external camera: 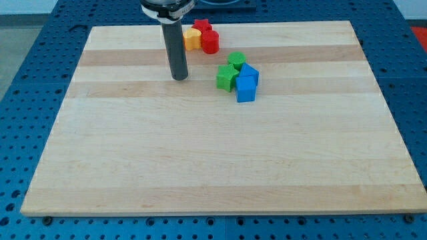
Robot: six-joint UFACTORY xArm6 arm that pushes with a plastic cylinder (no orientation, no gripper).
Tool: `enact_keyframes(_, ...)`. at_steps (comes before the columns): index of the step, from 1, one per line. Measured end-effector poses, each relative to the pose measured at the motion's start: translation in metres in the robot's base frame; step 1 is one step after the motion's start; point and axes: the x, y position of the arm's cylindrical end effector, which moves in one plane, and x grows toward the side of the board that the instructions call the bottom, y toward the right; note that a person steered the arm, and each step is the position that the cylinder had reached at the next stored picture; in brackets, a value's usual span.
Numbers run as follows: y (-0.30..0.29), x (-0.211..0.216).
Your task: Push the green star up a bit
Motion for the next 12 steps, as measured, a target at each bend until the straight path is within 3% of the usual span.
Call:
enact_keyframes(4,0.006,0.000)
enact_keyframes(7,0.106,0.038)
enact_keyframes(12,0.109,0.018)
